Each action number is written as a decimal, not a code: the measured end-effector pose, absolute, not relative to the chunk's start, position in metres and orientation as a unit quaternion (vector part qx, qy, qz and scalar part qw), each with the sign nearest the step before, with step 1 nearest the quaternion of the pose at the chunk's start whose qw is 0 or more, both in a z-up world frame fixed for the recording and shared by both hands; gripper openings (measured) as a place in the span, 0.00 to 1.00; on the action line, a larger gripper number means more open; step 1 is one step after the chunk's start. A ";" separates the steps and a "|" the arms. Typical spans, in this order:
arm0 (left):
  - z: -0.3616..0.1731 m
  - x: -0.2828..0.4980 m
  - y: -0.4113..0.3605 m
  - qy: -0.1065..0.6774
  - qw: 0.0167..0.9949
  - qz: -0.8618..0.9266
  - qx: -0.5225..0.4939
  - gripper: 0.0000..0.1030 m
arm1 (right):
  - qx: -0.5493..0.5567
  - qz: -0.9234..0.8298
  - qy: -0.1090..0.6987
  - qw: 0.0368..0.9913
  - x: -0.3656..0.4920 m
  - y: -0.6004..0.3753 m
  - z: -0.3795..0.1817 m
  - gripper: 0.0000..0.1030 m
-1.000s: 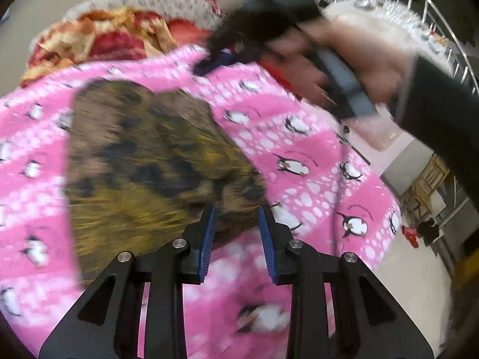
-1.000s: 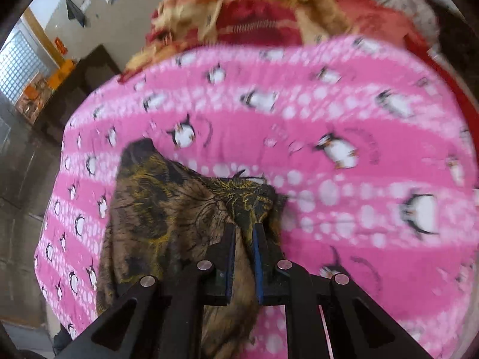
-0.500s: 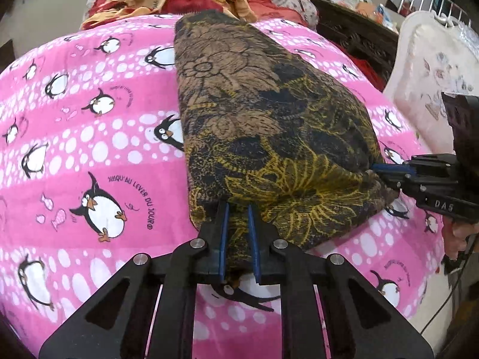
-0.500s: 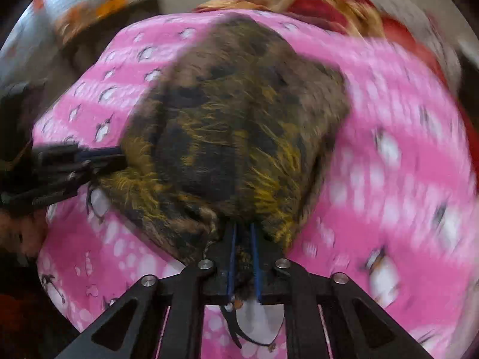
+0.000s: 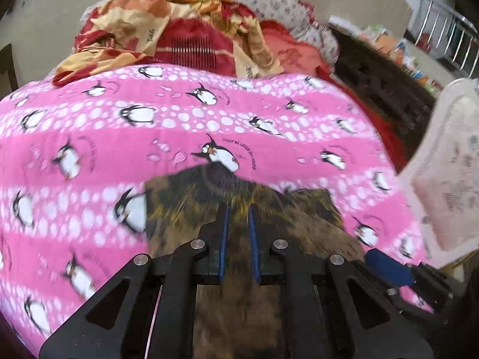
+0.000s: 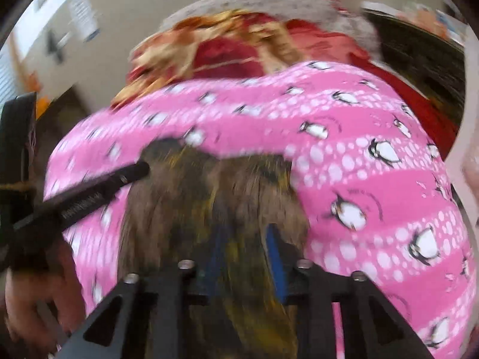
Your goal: Fold small clothes
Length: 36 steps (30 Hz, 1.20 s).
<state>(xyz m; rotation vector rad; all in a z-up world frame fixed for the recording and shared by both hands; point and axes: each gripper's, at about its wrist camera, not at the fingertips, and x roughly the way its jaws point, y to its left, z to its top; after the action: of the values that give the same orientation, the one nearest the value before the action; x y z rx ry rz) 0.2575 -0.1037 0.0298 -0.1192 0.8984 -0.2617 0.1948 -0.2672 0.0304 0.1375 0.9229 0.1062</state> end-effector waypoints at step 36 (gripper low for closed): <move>-0.042 0.177 -0.039 0.459 0.850 -0.194 -0.173 0.86 | 0.203 0.185 0.429 0.861 0.165 -0.375 -0.029 0.80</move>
<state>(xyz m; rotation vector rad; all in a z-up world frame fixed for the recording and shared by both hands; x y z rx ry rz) 0.1767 -0.0387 -0.0415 -0.3641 0.9662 -0.4081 0.1654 -0.3754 -0.0293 0.4258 0.8991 0.3878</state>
